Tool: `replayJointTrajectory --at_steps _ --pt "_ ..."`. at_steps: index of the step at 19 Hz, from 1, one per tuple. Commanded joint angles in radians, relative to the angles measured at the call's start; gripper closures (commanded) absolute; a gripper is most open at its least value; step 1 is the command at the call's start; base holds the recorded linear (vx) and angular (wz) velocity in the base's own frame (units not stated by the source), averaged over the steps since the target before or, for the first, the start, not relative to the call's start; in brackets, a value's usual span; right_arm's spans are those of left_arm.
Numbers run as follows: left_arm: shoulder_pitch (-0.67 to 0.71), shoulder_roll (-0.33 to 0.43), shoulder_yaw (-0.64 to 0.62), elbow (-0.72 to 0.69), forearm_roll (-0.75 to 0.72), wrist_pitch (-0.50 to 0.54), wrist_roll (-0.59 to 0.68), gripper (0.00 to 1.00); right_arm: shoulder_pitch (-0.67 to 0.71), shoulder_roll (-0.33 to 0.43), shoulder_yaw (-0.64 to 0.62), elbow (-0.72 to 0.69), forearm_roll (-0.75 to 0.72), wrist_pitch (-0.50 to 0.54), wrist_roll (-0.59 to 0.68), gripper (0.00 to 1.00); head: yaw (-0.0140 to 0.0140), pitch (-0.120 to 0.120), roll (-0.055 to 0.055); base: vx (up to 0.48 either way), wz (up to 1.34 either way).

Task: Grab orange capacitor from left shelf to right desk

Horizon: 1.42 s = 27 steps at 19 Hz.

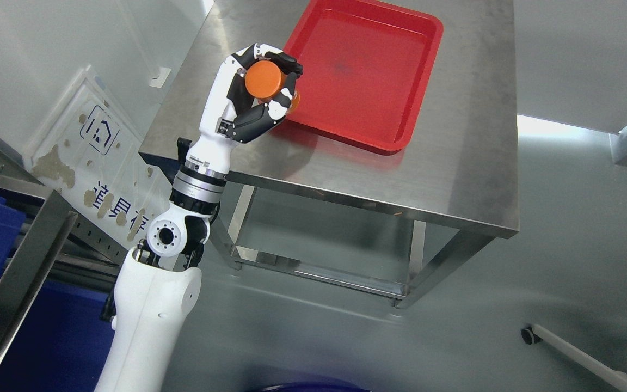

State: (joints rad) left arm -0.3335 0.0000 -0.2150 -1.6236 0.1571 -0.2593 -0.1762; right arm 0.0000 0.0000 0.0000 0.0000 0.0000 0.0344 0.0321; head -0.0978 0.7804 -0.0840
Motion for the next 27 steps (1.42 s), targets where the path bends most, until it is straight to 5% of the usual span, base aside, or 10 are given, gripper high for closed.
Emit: replayJointTrajectory --at_steps 1,7,15,18,23,27 --pt "-0.114 0.017 -0.07 0.1 -0.001 0.12 0.009 0.94 0.014 -0.017 -0.011 -0.034 0.0 0.002 0.0 0.0 0.0 0.0 0.0 0.113 0.09" --pt "-0.256 0.017 -0.116 0.247 -0.007 0.25 0.009 0.93 0.014 -0.017 -0.011 -0.034 0.0 0.002 0.0 0.0 0.0 0.0 0.0 0.085 -0.02" --pt "-0.26 0.017 -0.159 0.347 -0.017 0.25 0.015 0.88 0.014 -0.017 -0.011 -0.034 0.0 0.002 0.0 0.0 0.0 0.0 0.0 0.004 0.01" --pt "-0.26 0.017 -0.147 0.353 -0.016 0.246 0.015 0.73 0.014 -0.017 -0.011 -0.034 0.0 0.002 0.0 0.0 0.0 0.0 0.0 -0.006 -0.02" --pt "-0.279 0.017 -0.147 0.352 -0.016 0.247 0.012 0.26 0.014 -0.017 -0.011 -0.034 0.0 0.002 0.0 0.0 0.0 0.0 0.0 0.0 0.0" --pt "-0.318 0.017 -0.139 0.338 -0.014 0.241 0.014 0.08 0.014 -0.017 -0.011 -0.034 0.0 0.002 0.0 0.0 0.0 0.0 0.0 0.0 0.0"
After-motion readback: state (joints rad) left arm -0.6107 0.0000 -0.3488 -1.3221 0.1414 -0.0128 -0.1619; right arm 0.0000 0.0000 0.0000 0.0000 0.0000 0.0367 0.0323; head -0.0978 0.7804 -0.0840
